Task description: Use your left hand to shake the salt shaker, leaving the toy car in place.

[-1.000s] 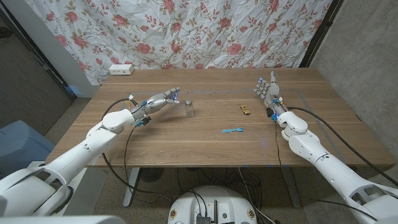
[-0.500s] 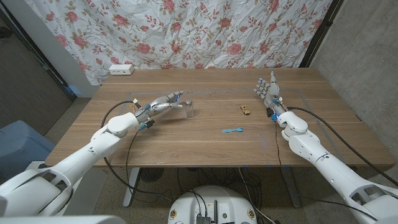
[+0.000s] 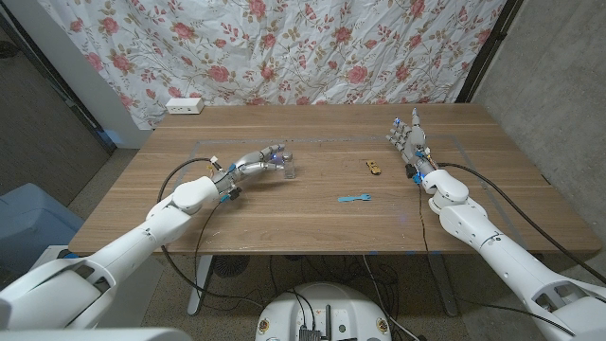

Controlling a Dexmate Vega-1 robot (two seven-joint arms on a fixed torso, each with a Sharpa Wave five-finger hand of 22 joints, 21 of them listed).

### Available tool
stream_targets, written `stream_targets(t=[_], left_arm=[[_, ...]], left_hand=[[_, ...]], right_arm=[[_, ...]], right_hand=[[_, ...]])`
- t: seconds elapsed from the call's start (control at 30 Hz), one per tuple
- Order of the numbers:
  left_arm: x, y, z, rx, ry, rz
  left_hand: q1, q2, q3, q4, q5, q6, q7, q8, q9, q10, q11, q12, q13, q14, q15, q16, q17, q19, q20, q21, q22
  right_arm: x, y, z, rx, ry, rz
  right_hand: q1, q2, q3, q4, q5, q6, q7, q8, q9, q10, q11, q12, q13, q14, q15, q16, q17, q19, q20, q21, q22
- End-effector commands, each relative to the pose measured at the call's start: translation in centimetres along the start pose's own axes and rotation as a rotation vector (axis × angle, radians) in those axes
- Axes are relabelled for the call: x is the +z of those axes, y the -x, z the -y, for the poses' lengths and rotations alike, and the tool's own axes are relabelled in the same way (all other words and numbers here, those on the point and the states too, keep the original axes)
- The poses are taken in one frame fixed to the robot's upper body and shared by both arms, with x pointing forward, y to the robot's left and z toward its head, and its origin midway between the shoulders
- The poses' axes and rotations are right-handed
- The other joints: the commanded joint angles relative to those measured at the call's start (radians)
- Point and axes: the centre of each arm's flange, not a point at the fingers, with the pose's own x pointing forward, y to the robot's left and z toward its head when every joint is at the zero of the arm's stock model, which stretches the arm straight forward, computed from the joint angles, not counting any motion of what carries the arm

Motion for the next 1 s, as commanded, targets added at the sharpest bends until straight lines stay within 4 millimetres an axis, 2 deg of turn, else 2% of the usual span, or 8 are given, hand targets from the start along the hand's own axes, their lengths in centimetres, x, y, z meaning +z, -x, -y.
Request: stream_targets(t=[0.03,0.2,0.37,0.5,0.6,0.7,0.83,1.0], left_arm=[[-0.5,-0.8,1.0,0.021,-0.001,-0.017],[-0.6,-1.4,1.0,0.038,-0.006,-0.02],[-0.5,-1.9,1.1,0.047,-0.018,-0.019],[-0.5,-2.2,1.2,0.051,-0.02,-0.014],[-0.4,-2.2,1.2,0.065,-0.036,-0.01],[-0.4,-2.3,1.2,0.079,-0.041,-0.013],[-0.5,-2.2,1.2,0.092,-0.045,-0.022],[-0.8,-2.0,1.1,0.102,-0.06,-0.032]], left_hand=[[0.024,0.001,-0.005,0.001,0.002,0.047,-0.003,0.018,0.004,0.045,-0.013,0.01,0.001,-0.056,-0.003,0.01,0.001,-0.101,-0.005,0.01,0.004],[0.037,0.001,-0.007,0.001,0.001,0.077,-0.001,0.026,0.004,0.081,-0.017,0.014,0.001,-0.024,-0.011,0.015,0.001,-0.082,-0.004,0.014,0.004],[0.06,0.002,-0.012,0.001,-0.002,0.131,0.005,0.042,0.005,0.143,-0.025,0.019,0.002,0.018,-0.026,0.017,0.001,-0.061,-0.006,0.013,0.004],[0.084,0.001,-0.018,0.0,-0.004,0.186,0.001,0.061,0.007,0.203,-0.033,0.024,0.004,0.062,-0.046,0.02,0.001,-0.04,-0.007,0.014,0.004],[0.101,0.002,-0.022,0.0,-0.004,0.222,0.003,0.074,0.009,0.25,-0.026,0.03,0.006,0.096,-0.056,0.022,0.0,-0.025,-0.007,0.014,0.004],[0.126,-0.001,-0.032,0.0,-0.004,0.275,0.0,0.094,0.011,0.298,-0.035,0.03,0.007,0.135,-0.07,0.023,0.0,0.005,-0.011,0.017,0.004],[0.142,-0.002,-0.038,0.0,-0.004,0.301,0.004,0.105,0.012,0.333,-0.046,0.031,0.008,0.173,-0.076,0.027,0.0,0.025,-0.018,0.018,0.004],[0.162,0.0,-0.048,0.001,-0.003,0.347,0.012,0.122,0.013,0.375,-0.046,0.033,0.009,0.213,-0.082,0.029,0.0,0.055,-0.018,0.021,0.004]], right_arm=[[0.0,0.0,0.0,0.0,0.0,0.0],[0.0,0.0,0.0,0.0,0.0,0.0],[0.0,0.0,0.0,0.0,0.0,0.0],[0.0,0.0,0.0,0.0,0.0,0.0],[0.0,0.0,0.0,0.0,0.0,-0.001],[0.0,0.0,0.0,0.0,0.0,0.0],[0.0,0.0,0.0,0.0,0.0,-0.001],[0.0,0.0,0.0,0.0,0.0,-0.001]], right_hand=[[-0.003,0.097,-0.001,0.006,0.007,-0.001,0.008,0.006,0.004,-0.006,-0.001,0.007,0.004,-0.006,-0.035,0.004,0.005,0.006,0.001,0.006,0.005],[-0.003,0.097,-0.001,0.006,0.007,-0.001,0.009,0.006,0.004,-0.006,0.0,0.007,0.004,-0.006,-0.036,0.004,0.005,0.007,0.002,0.006,0.005],[-0.003,0.097,-0.001,0.006,0.007,-0.001,0.009,0.006,0.004,-0.004,0.0,0.008,0.004,-0.006,-0.036,0.004,0.005,0.007,0.001,0.006,0.005],[-0.003,0.097,-0.001,0.006,0.007,-0.001,0.008,0.006,0.004,-0.006,0.0,0.007,0.003,-0.006,-0.036,0.004,0.005,0.007,0.001,0.006,0.005],[-0.003,0.097,-0.001,0.006,0.007,-0.001,0.008,0.006,0.004,-0.006,0.0,0.007,0.003,-0.006,-0.035,0.004,0.005,0.007,0.001,0.006,0.005],[-0.003,0.097,-0.001,0.006,0.007,-0.001,0.009,0.006,0.004,-0.005,-0.001,0.007,0.003,-0.006,-0.035,0.004,0.005,0.006,0.001,0.006,0.005],[-0.003,0.097,-0.001,0.006,0.007,-0.001,0.009,0.006,0.004,-0.006,-0.001,0.007,0.003,-0.006,-0.035,0.004,0.005,0.006,0.001,0.006,0.005],[-0.003,0.097,-0.001,0.006,0.007,0.0,0.009,0.006,0.004,-0.005,-0.001,0.007,0.004,-0.006,-0.035,0.004,0.005,0.006,0.001,0.006,0.005]])
